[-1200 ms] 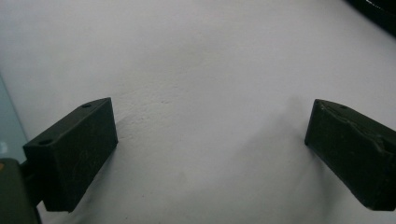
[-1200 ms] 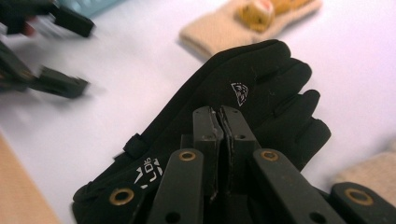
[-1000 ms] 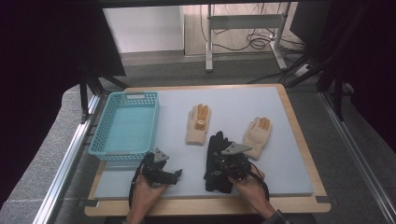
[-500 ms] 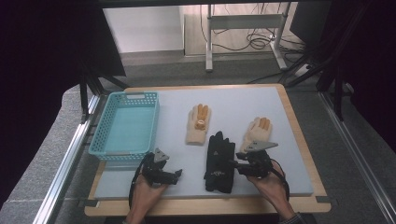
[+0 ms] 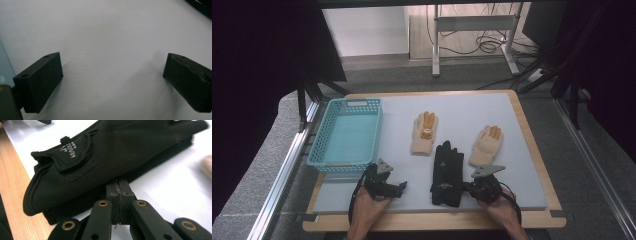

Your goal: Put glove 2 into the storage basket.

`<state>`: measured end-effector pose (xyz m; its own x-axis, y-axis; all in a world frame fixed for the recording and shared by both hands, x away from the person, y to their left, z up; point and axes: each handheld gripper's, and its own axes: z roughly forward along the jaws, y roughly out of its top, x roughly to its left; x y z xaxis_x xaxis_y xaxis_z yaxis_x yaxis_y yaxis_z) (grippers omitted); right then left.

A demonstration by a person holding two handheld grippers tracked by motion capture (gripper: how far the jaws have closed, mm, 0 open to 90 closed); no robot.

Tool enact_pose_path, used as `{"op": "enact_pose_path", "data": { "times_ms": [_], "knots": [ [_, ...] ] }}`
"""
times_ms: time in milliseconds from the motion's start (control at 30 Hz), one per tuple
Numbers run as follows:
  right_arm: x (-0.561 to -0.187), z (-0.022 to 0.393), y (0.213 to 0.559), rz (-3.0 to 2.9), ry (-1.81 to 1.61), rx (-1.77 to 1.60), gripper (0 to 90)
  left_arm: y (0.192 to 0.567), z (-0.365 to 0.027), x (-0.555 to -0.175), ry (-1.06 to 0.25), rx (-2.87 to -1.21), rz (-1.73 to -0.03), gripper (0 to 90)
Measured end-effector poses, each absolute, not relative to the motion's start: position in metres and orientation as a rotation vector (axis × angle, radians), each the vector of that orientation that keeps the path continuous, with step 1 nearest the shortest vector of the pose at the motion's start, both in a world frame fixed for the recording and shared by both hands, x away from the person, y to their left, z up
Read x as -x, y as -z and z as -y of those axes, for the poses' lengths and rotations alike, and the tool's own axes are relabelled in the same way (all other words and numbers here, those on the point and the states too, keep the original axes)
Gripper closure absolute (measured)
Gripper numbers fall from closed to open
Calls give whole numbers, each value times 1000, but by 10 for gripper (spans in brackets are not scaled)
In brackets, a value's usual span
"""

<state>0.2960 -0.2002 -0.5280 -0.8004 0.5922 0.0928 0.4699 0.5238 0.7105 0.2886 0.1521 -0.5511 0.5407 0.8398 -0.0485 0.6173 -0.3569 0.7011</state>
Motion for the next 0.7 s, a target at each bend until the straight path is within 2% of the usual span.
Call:
{"op": "enact_pose_path", "data": {
  "times_ms": [700],
  "knots": [
    [-301,133,536,-2606,-1180,-801,863,551,-168,-283,-401,-2128,-1104,59]
  ]
}}
